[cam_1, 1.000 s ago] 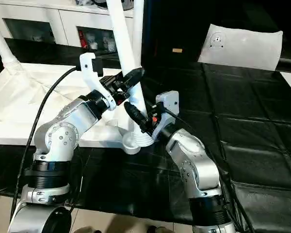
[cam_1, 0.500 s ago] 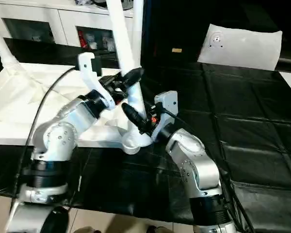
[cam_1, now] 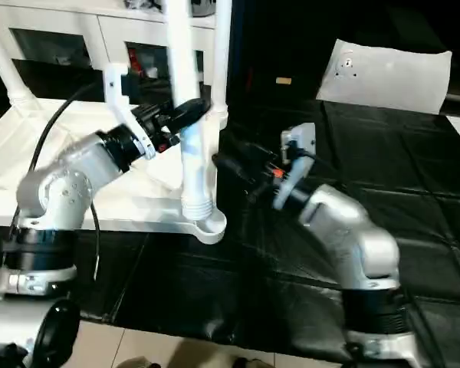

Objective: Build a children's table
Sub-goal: Pick table leg

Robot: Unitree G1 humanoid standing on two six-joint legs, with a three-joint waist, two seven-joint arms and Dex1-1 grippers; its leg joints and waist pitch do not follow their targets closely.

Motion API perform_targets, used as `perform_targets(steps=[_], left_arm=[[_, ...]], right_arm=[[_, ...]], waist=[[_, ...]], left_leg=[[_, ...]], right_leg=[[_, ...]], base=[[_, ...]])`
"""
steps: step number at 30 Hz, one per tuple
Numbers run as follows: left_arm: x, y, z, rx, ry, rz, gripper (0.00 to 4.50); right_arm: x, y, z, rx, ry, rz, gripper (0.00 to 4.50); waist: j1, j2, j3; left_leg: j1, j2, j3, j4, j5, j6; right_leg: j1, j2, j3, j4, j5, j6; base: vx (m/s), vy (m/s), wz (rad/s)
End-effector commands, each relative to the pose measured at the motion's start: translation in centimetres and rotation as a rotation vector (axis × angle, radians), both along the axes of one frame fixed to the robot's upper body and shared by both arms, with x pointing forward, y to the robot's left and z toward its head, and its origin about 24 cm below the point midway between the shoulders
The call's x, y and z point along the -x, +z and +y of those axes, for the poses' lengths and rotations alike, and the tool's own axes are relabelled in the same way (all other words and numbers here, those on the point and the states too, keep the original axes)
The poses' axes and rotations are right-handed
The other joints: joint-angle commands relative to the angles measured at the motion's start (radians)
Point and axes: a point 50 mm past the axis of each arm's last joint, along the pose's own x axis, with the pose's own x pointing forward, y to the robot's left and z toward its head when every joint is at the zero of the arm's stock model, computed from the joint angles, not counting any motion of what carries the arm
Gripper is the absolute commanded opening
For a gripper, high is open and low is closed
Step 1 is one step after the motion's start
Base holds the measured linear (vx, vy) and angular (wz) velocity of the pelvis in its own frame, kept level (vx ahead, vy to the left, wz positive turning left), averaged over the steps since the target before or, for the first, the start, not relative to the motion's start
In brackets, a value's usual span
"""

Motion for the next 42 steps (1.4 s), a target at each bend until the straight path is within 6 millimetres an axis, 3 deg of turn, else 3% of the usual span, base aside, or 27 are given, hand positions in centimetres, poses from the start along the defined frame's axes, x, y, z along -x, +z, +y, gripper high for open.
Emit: perform_targets(steps=[1, 7, 11, 14, 17, 23, 24, 29, 31, 32, 42], left_arm=[[0.1, 1.0, -0.6, 0.007, -0.072, -0.029, 1.84], [1.0, 2.5, -1.3, 0.059, -0.269, -0.066, 1.84], [2.0, 2.8, -1.9, 0.049, -0.422, -0.114, 1.84], [2.7, 3.0, -2.4, 0.044, -0.512, -0.148, 1.84], [2.9, 3.1, -2.6, 0.042, -0.537, -0.159, 1.84], [2.9, 3.2, -2.7, 0.027, -0.589, -0.182, 1.84], [2.9, 3.2, -2.7, 0.025, -0.595, -0.183, 1.84], [3.0, 3.1, -2.8, 0.020, -0.616, -0.189, 1.84], [2.9, 3.1, -2.8, 0.018, -0.613, -0.189, 1.84], [2.8, 3.0, -2.8, 0.015, -0.608, -0.190, 1.84], [2.2, 2.4, -2.4, 0.020, -0.539, -0.128, 1.84]], right_arm=[[0.1, 0.7, 0.3, -0.004, 0.060, 0.005, 4.17], [0.8, 1.4, 0.7, -0.031, 0.244, 0.057, 4.17], [1.2, 1.6, 1.0, -0.037, 0.356, 0.085, 4.17], [1.3, 1.4, 1.3, -0.030, 0.410, 0.107, 3.89], [1.4, 1.3, 1.4, -0.029, 0.436, 0.118, 3.53], [1.7, 0.9, 1.5, -0.011, 0.495, 0.143, 3.05], [1.7, 0.9, 1.5, -0.010, 0.500, 0.144, 3.01], [1.9, 0.9, 1.5, -0.009, 0.521, 0.145, 2.48], [1.9, 0.8, 1.5, -0.007, 0.522, 0.144, 2.48], [2.0, 0.8, 1.5, -0.007, 0.523, 0.143, 2.24], [2.2, 0.6, 1.6, -0.012, 0.513, 0.135, 2.03]], waist=[[0.005, -0.010, -0.080], [0.004, -0.015, -0.079], [0.006, -0.016, -0.080], [0.009, -0.018, -0.080], [0.010, -0.020, -0.080], [0.020, -0.021, -0.079], [0.019, -0.016, -0.079], [0.024, -0.017, -0.081], [0.025, -0.017, -0.081], [0.024, -0.021, -0.081], [0.025, -0.016, -0.083]], left_leg=[[0.002, 0.040, -0.011, -0.058, -0.071, 0.072], [0.004, 0.038, -0.010, -0.058, -0.084, 0.065], [0.005, 0.042, -0.011, -0.058, -0.075, 0.063], [0.004, 0.045, -0.011, -0.058, -0.065, 0.060], [0.004, 0.045, -0.010, -0.058, -0.063, 0.055], [0.005, 0.041, -0.009, -0.058, -0.072, 0.046], [0.005, 0.042, -0.009, -0.058, -0.073, 0.043], [0.006, 0.045, -0.010, -0.058, -0.067, 0.039], [0.005, 0.044, -0.010, -0.057, -0.064, 0.040], [0.006, 0.044, -0.009, -0.058, -0.066, 0.040], [0.005, 0.043, -0.010, -0.057, -0.062, 0.039]], right_leg=[[0.069, -0.083, 0.065, -0.068, -0.377, -0.042], [0.068, -0.082, 0.061, -0.076, -0.429, -0.027], [0.068, -0.084, 0.063, -0.070, -0.405, -0.039], [0.069, -0.087, 0.066, -0.066, -0.393, -0.049], [0.069, -0.087, 0.067, -0.064, -0.380, -0.059], [0.069, -0.085, 0.065, -0.071, -0.431, -0.027], [0.068, -0.084, 0.064, -0.072, -0.431, -0.024], [0.069, -0.085, 0.065, -0.068, -0.411, -0.033], [0.069, -0.085, 0.065, -0.066, -0.401, -0.037], [0.069, -0.085, 0.065, -0.068, -0.408, -0.036], [0.071, -0.084, 0.064, -0.065, -0.397, -0.037]], base=[[0.000, 0.000, 0.00], [0.000, 0.000, 0.00], [0.000, 0.000, 0.00], [0.000, 0.000, 0.00], [0.000, 0.000, 0.00], [0.000, 0.000, 0.00], [0.000, 0.000, 0.00], [0.000, 0.000, 0.00], [0.000, 0.000, 0.00], [0.000, 0.000, 0.00], [0.000, 0.000, 0.00]])
